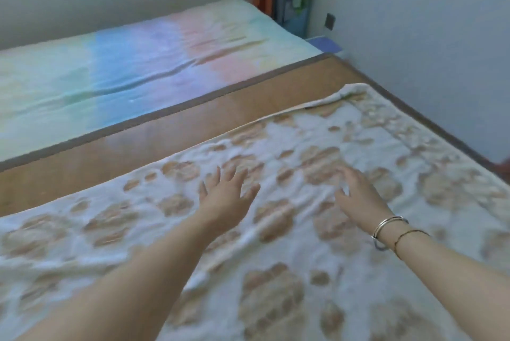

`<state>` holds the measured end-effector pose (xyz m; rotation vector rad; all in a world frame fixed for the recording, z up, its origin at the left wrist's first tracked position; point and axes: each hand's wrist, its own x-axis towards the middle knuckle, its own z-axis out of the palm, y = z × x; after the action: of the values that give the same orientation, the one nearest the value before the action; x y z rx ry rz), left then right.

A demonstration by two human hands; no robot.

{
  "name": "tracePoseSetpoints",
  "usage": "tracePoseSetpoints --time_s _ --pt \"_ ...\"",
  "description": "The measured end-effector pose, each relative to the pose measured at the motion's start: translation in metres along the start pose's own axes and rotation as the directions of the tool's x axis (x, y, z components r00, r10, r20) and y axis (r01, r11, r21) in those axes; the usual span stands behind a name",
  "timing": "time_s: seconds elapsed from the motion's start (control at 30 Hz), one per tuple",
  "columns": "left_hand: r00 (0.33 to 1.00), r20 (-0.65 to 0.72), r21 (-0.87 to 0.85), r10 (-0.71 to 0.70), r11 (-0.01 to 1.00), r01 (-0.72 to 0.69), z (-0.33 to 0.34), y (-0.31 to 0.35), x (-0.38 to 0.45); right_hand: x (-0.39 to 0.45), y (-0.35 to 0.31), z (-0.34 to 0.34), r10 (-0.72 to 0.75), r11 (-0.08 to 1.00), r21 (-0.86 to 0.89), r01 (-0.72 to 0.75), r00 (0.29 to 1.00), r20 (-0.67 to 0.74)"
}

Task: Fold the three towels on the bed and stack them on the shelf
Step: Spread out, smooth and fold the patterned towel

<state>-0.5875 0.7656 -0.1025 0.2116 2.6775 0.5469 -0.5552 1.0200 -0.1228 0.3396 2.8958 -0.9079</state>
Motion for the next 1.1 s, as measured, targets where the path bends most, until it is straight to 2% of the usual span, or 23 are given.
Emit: tracePoseSetpoints --time_s 0.17,0.33,0.47,0.67,0.83,0.9,1.0,1.1 --pt "0.990 0.082 0.031 0.115 0.993 -0.118 0.053 0.156 0.059 0.006 0.134 -0.100 0.156 0.988 -0.011 -0.156 0.988 -0.019" --pt "0.970 0.165 0.070 0.181 0.979 -0.194 0.096 0.258 0.096 0.006 0.227 -0.154 0.233 0.972 0.014 -0.233 0.970 -0.072" --pt "0.959 0.212 0.102 0.188 0.972 -0.213 0.126 0.310 0.114 0.005 0.274 -0.170 0.300 0.953 0.064 -0.295 0.949 -0.094" --pt "0.944 0.225 0.147 0.242 0.949 -0.279 0.170 0.360 0.130 0.010 0.329 -0.175 0.425 0.905 0.026 -0.425 0.898 -0.117" --pt "0.918 0.262 0.091 0.297 0.940 -0.330 0.195 0.369 0.133 0.022 0.341 -0.178 0.485 0.869 -0.033 -0.493 0.864 -0.135" --pt "0.922 0.255 0.093 0.291 0.942 -0.323 0.197 0.374 0.133 0.026 0.342 -0.179 0.508 0.859 -0.026 -0.511 0.857 -0.084" --pt "0.924 0.232 0.092 0.305 0.938 -0.333 0.198 0.380 0.133 0.028 0.336 -0.178 0.517 0.855 -0.015 -0.518 0.851 0.086" --pt "0.927 0.214 0.032 0.307 0.947 -0.321 0.194 0.383 0.137 0.022 0.318 -0.177 0.401 0.909 0.071 -0.410 0.909 0.112"
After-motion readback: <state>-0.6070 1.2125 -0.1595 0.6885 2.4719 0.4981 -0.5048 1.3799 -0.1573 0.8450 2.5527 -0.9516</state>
